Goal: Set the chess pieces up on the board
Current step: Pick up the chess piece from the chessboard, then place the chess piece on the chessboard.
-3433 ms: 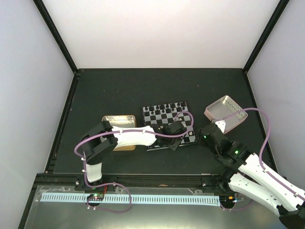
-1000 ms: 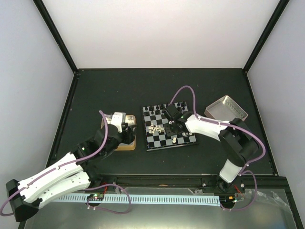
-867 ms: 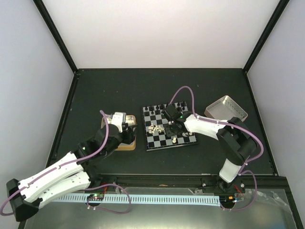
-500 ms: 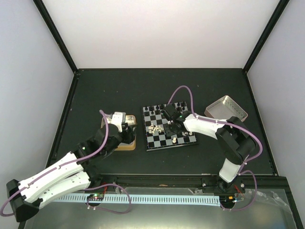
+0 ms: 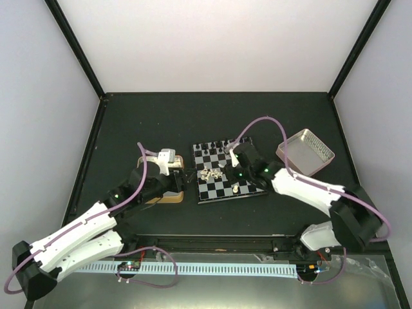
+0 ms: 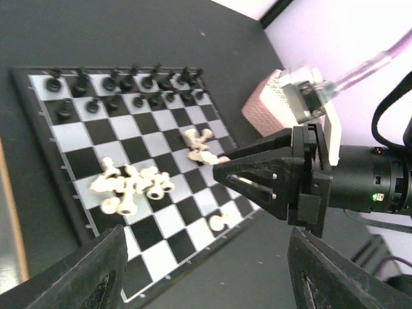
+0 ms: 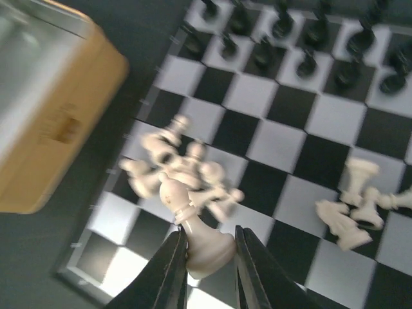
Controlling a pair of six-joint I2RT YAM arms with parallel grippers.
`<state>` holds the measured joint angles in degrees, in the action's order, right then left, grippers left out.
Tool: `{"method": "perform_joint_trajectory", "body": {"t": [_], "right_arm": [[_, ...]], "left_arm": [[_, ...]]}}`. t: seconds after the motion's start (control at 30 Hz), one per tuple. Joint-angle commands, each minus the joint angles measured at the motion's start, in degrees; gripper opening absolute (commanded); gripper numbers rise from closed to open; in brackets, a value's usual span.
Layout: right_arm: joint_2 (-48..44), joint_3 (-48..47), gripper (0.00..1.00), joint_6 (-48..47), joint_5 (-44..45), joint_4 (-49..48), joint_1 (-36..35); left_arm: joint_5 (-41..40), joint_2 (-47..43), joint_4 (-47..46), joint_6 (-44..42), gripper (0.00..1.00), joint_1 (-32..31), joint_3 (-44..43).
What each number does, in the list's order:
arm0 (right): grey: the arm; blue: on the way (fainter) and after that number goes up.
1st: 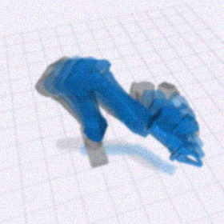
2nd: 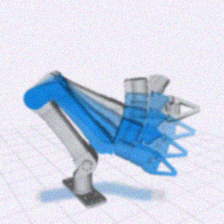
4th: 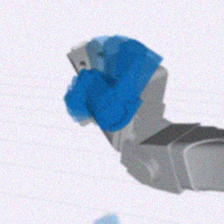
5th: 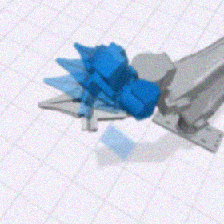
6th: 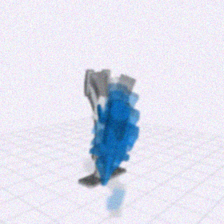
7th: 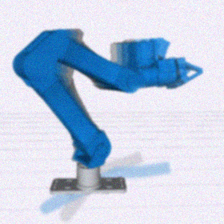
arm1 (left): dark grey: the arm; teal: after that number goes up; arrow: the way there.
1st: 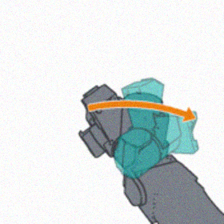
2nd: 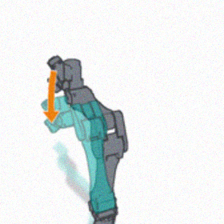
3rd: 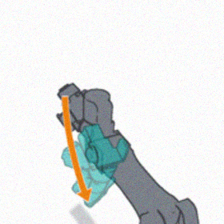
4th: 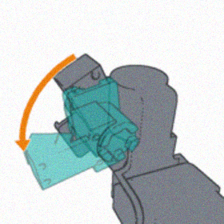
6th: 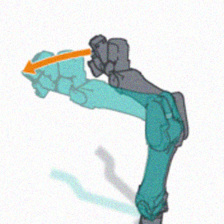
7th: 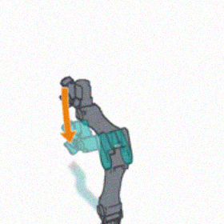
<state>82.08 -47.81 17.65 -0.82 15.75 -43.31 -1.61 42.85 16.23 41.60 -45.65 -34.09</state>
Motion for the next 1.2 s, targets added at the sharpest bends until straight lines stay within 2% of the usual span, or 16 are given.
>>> {"method": "perform_joint_trajectory", "body": {"t": [0.0,0.17,0.27,0.33,0.43,0.5,0.63,0.77,0.93,1.17], "right_arm": [[-7.6,4.7,0.20,-1.8,-12.0,-12.3,0.2],[-13.4,8.6,0.20,1.1,-24.3,-19.4,0.2],[-16.0,10.4,0.20,3.6,-29.8,-23.1,0.2],[-18.0,11.4,0.20,4.9,-32.2,-25.0,0.2],[-20.0,12.1,0.20,5.9,-35.0,-26.4,0.2],[-21.0,12.2,0.20,5.6,-35.1,-25.9,0.2],[-21.8,12.0,0.20,4.8,-34.7,-24.3,0.2],[-21.5,12.0,0.20,4.8,-34.5,-24.1,0.2],[-21.5,12.1,0.20,4.9,-34.0,-24.0,0.2],[-21.3,12.4,0.19,3.4,-34.7,-23.2,0.2]], "left_arm": [[12.1,1.1,-7.2,3.7,0.71,2.0,-0.3],[20.2,3.2,-11.6,4.2,0.73,2.5,-1.3],[20.9,4.2,-12.7,4.5,0.72,2.7,-1.7],[20.8,4.8,-12.7,4.5,0.69,2.8,-1.8],[21.5,5.7,-13.4,4.8,0.58,2.8,-2.0],[23.7,6.4,-15.2,5.1,0.48,2.8,-2.4],[27.7,8.8,-15.7,4.9,0.36,2.9,-4.3],[30.7,10.6,-15.7,4.5,0.38,2.9,-5.8],[30.6,10.8,-16.1,4.6,0.40,2.9,-5.5],[29.9,11.3,-15.8,4.0,0.26,2.9,-5.4]]}}
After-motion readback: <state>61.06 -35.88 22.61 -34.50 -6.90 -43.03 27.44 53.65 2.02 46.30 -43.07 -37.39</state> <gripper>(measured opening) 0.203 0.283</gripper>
